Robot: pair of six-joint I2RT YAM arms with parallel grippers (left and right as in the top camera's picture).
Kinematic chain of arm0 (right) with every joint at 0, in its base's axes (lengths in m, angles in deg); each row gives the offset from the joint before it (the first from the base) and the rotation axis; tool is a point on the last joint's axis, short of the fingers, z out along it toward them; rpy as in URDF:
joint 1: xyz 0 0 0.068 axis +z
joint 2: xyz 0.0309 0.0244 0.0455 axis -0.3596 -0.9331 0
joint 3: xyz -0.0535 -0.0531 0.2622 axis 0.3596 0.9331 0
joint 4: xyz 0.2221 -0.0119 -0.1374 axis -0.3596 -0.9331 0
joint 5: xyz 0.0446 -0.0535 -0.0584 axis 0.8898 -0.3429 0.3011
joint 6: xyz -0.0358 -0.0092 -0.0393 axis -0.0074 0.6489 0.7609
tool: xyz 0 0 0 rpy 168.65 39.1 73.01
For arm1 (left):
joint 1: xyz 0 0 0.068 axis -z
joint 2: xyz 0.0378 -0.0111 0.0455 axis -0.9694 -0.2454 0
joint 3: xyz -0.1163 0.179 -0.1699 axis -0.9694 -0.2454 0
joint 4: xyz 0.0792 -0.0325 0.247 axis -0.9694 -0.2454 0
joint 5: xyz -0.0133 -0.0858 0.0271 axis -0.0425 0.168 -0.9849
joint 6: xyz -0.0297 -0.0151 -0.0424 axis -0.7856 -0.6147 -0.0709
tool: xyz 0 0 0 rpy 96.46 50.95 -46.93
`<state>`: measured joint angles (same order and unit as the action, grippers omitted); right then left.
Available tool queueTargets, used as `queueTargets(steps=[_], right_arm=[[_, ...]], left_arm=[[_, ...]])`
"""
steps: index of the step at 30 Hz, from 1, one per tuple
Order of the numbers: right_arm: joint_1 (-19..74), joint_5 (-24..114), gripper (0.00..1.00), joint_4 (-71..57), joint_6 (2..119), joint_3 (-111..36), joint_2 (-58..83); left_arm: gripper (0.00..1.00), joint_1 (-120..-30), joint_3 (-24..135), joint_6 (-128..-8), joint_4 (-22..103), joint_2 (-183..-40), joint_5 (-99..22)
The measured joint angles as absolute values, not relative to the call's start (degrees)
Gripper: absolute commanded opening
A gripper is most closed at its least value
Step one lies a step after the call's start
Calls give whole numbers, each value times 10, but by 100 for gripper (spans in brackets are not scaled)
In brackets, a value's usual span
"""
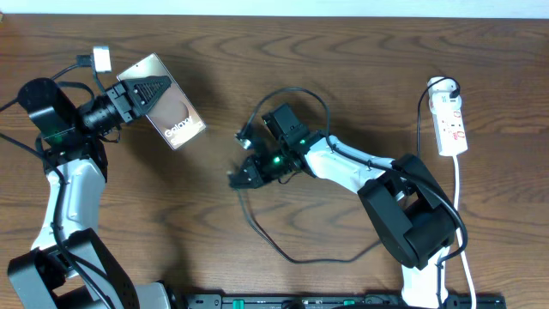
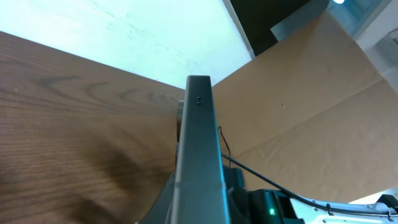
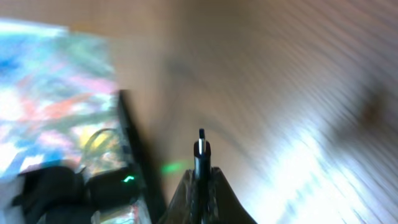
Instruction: Plug charger to phone and switch on socket
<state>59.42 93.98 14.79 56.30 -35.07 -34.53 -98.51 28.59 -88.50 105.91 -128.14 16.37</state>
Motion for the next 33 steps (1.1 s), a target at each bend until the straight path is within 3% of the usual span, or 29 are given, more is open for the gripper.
queueTargets(steps=[12, 33], right_arm=[[594, 1143, 1, 393, 599, -350, -345], [594, 1132, 1, 488, 586, -350, -345]], left_arm=[[7, -985, 286, -885, 1059, -1281, 181], [8, -949, 286, -884, 1059, -1281, 219]])
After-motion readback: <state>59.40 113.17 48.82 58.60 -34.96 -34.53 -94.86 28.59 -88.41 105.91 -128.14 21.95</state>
